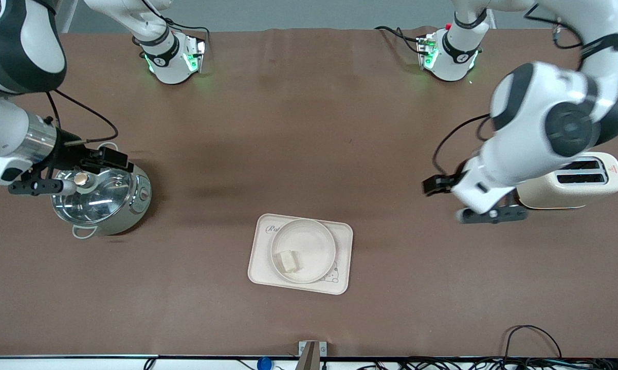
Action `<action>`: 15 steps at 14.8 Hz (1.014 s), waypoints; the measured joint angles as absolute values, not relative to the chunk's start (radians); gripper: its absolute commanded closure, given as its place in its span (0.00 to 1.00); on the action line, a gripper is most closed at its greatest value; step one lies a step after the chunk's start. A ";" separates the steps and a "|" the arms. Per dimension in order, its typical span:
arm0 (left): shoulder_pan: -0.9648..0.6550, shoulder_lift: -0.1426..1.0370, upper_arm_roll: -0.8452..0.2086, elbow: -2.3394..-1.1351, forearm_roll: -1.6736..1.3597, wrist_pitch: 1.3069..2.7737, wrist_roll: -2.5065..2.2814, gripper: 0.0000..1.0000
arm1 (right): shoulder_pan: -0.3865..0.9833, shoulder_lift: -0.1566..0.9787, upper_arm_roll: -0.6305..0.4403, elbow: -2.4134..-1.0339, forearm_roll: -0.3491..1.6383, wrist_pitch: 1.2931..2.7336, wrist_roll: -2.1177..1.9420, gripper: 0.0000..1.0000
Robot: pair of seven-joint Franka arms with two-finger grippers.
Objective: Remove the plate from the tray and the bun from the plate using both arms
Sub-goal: 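Move the right gripper toward the white plate on the tray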
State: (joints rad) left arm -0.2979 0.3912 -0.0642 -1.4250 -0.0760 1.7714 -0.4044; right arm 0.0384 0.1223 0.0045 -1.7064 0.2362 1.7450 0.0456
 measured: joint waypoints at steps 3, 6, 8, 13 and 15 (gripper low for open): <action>-0.335 0.455 -0.064 -1.422 -0.076 1.841 -0.458 0.00 | 0.044 0.163 0.007 -1.704 0.243 1.802 0.090 0.00; -0.324 0.498 -0.062 -1.420 -0.076 1.885 -0.458 0.00 | 0.071 0.199 0.010 -1.685 0.245 1.822 0.136 0.00; -0.321 0.522 -0.062 -1.419 -0.076 1.913 -0.458 0.00 | 0.086 0.226 0.011 -1.663 0.245 1.841 0.178 0.00; -0.343 0.557 -0.064 -1.417 -0.076 1.952 -0.458 0.00 | 0.093 0.313 0.011 -1.605 0.291 1.887 0.195 0.00; -0.343 0.559 -0.063 -1.417 -0.076 1.952 -0.458 0.00 | 0.095 0.354 0.011 -1.594 0.351 1.925 0.195 0.00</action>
State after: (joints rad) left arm -0.3427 0.5586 -0.0630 -1.4172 -0.0759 1.9518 -0.4582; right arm 0.0954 0.3537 0.0111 -1.5943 0.3512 1.9245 0.1954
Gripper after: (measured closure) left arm 0.000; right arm 0.000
